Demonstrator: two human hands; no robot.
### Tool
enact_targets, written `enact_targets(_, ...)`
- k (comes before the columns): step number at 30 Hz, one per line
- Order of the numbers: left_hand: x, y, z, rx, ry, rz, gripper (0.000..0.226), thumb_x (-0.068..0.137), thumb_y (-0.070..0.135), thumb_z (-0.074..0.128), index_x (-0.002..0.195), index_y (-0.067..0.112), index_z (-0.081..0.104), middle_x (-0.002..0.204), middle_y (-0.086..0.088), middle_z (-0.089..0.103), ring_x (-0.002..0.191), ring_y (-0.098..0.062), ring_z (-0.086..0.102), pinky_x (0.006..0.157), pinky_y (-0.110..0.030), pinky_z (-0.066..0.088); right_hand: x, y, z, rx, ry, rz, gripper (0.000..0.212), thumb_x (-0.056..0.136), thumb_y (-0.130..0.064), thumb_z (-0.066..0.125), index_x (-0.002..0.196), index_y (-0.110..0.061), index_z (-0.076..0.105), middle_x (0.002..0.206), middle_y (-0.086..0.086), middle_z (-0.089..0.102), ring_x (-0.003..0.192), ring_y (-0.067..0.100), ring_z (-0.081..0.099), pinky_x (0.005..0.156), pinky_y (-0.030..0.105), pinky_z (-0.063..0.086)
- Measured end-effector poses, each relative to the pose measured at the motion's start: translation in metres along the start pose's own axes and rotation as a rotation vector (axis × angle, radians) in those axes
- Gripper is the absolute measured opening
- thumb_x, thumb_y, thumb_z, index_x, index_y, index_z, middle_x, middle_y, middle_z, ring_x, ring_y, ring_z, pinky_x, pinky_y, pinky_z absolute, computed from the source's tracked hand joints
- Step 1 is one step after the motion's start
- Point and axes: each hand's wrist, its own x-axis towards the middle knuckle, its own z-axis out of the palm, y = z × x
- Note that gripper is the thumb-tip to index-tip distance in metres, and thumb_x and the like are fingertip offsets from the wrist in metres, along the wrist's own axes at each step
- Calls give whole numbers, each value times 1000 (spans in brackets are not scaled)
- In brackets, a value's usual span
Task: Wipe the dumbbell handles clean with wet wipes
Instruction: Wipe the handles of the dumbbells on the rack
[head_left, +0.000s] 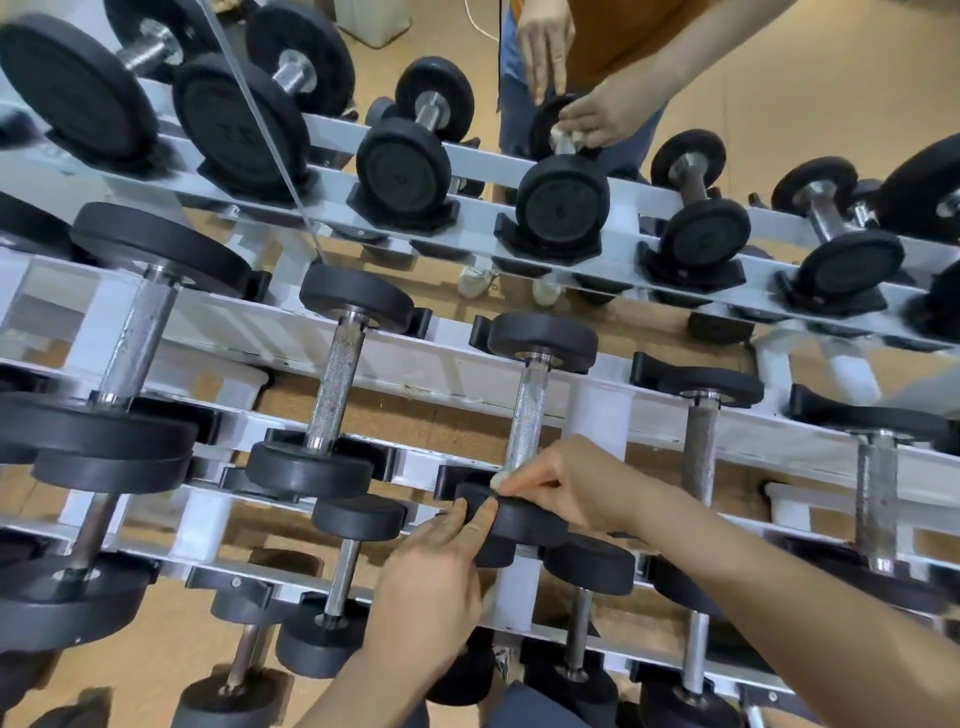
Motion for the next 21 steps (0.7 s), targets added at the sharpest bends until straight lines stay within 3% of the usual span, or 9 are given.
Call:
enact_targets(3,1,2,-5,-39,-49,-47,56,70,28,43,116,18,72,106,-12,73,87,-23,73,67,-31,59,-10,4,-4,-5,14,138,21,93,-11,60,106,-16,75,108,-3,73,99,7,66,95,21,49)
enact_targets(5,2,2,-7,-55,-58,-75,59,70,31,38,116,18,72,106,-11,73,87,-23,73,64,-31,60,0,0,-5,-18,47,159,18,93,-10,59,102,-10,75,106,4,73,99,15,67,93,30,51)
enact_targets(9,3,1,-7,-45,-46,-59,57,71,30,39,117,17,71,106,-12,73,87,-24,72,65,-32,60,17,-19,14,64,135,75,17,93,-16,63,103,-19,76,106,-9,73,97,0,64,92,9,44)
enact_targets(12,3,0,-8,-27,-45,-59,58,72,33,39,118,18,71,107,-11,73,89,-23,72,67,-32,60,-6,-2,18,115,175,274,13,91,-14,66,94,-16,78,99,-6,74,97,0,64,90,7,45)
enact_targets(14,3,2,-10,-28,-43,-65,58,71,32,39,118,19,71,105,-10,74,88,-22,72,68,-31,59,-23,11,14,117,307,386,15,90,-13,66,85,-22,76,92,-9,74,92,3,67,82,12,49)
enact_targets(17,3,2,-10,-32,-29,-60,58,71,28,40,118,19,71,105,-10,74,89,-22,72,70,-31,58,-14,1,14,380,670,397,16,84,-13,73,79,-28,71,84,-15,69,83,3,65,80,20,52)
enact_targets(19,2,1,-8,-35,-13,-69,54,70,21,48,119,19,71,106,-9,74,91,-21,72,72,-29,57,0,-10,21,509,683,407,16,82,-12,74,78,-27,69,79,-14,65,83,4,62,84,25,50)
enact_targets(21,2,-1,-6,-37,-19,-68,60,60,11,59,118,20,71,105,-9,74,89,-20,73,71,-28,57,1,-12,32,584,590,466,17,80,-13,76,78,-29,71,83,-14,69,84,2,63,89,27,51)
